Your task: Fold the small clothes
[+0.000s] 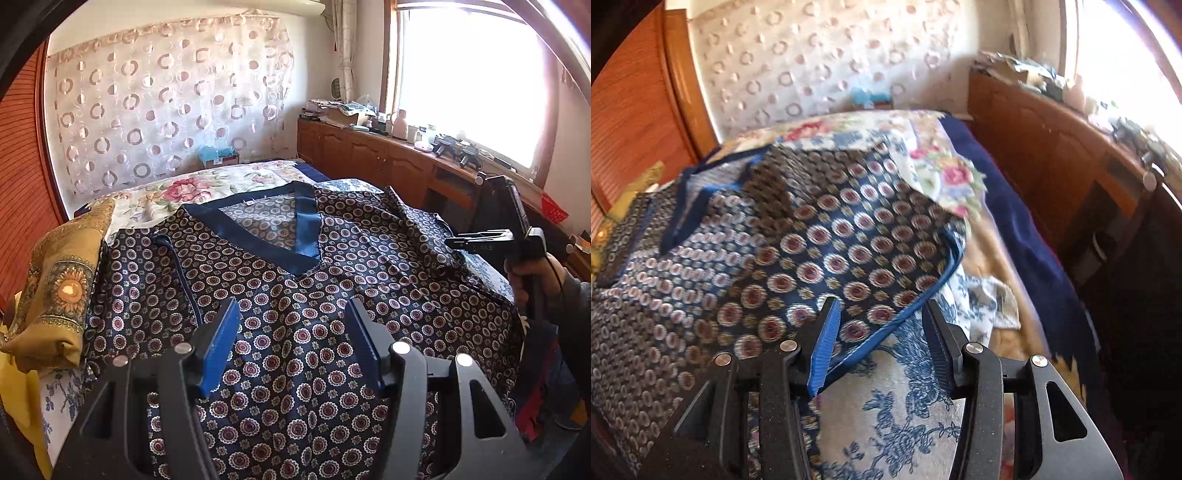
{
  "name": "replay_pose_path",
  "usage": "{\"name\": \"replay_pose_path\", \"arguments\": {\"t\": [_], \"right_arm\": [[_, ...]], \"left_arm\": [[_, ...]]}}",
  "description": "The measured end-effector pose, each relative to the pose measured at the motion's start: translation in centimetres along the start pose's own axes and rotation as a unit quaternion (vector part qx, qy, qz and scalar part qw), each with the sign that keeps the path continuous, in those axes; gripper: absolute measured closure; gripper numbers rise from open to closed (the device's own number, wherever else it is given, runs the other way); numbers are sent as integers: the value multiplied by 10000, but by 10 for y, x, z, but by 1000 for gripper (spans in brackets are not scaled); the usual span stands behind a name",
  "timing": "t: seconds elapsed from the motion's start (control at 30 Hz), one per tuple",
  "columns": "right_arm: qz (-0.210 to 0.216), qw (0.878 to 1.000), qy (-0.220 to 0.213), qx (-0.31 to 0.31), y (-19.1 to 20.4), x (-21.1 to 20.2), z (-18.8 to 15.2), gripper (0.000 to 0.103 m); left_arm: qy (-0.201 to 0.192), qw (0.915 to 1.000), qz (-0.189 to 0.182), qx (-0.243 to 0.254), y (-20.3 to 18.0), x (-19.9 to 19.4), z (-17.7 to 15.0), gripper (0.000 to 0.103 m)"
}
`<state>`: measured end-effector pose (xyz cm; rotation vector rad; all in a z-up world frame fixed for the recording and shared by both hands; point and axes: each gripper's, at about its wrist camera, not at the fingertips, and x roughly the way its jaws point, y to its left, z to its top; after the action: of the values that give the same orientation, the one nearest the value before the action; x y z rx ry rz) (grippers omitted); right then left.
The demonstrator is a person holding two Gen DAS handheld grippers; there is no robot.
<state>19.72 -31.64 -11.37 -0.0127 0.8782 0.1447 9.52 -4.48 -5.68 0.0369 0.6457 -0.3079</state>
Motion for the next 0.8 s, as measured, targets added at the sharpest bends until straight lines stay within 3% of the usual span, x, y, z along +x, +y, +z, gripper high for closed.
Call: {"name": "replay_pose_path", "arguments": {"t": [0.17,0.27,0.4,0.5,0.8], "right_arm": [[-63,10000,7,-54,2,3,-3,57],[-60,9996,-3,-276,9,6,-1,69],[259,9986,-9,-465,16,8,1,100],[329,9979,-51,-548,22,7,5,102],[841,9876,-798,-1054,77,-21,53,102]], "left_arm": [[10,10000,-52,-35,-2,0,-1,45],[22,10000,-52,-35,-3,1,-2,45],[28,10000,-57,-52,-2,0,-3,45],[32,10000,-30,-76,1,-1,-5,45],[33,9995,120,-282,18,-2,-8,45]]}}
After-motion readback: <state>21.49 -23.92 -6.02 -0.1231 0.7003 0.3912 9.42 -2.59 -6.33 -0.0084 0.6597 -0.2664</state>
